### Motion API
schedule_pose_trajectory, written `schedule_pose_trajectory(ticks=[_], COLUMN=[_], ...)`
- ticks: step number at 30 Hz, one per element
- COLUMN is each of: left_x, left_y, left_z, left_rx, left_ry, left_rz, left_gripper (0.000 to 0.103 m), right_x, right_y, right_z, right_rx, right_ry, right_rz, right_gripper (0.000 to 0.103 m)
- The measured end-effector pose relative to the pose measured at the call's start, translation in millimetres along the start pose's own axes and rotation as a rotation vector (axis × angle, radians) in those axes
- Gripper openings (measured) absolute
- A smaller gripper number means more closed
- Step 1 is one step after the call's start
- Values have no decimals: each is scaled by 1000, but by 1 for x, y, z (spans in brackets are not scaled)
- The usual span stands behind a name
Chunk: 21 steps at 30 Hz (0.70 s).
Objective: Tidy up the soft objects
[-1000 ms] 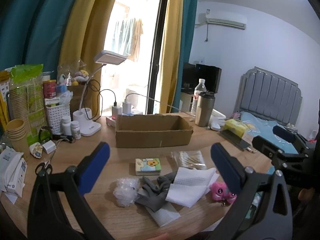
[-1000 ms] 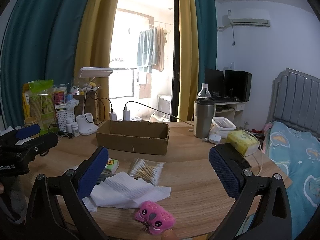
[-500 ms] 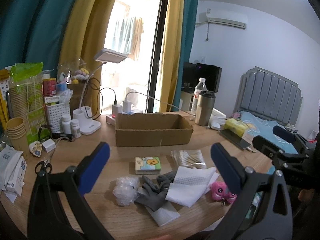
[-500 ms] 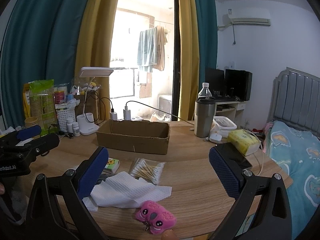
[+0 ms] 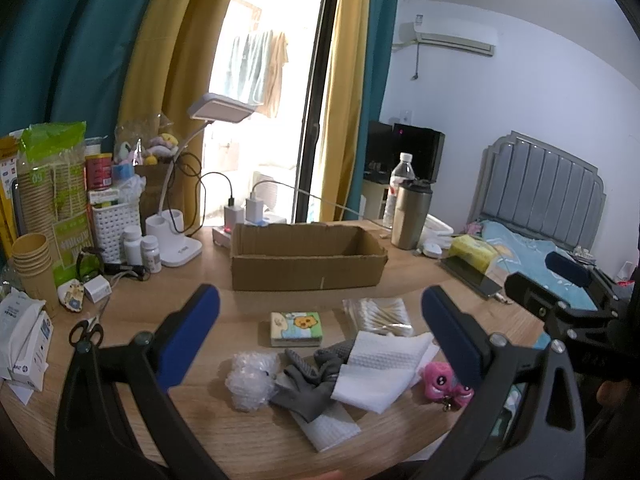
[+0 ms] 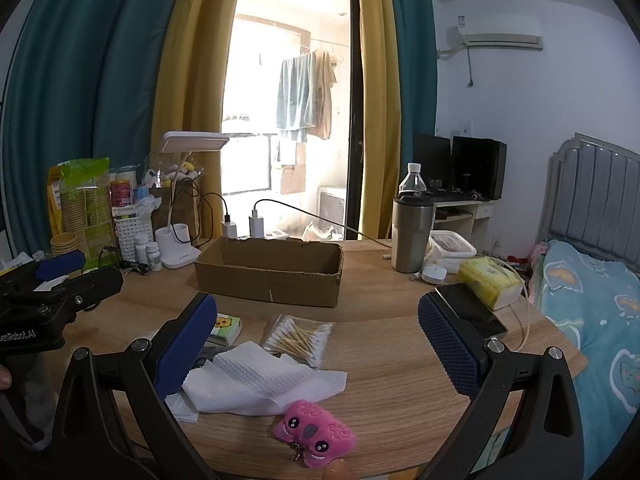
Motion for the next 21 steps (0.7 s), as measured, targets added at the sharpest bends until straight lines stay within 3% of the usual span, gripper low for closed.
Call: schedule_pose_trajectory(ticks=[21], left_x=[0], left_y=[1], left_z=[0], left_rx=[3], left_ry=[-1], left_rz=[1], left_gripper=[102], right_x=[0], right_y=[0], right_z=[0], right_rx=[-2], right_ry=[1], right_rz=[1], right_gripper=[103])
Point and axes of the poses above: each gripper's, at about its wrist camera, not at the fingertips, and x roughly against the way its jaws point, z to its left, y to its top, the point moved 7 cm from there along -x, roughly the way its jaws point, and after that the axes turned 1 degree about -x, right-handed, at the moved point
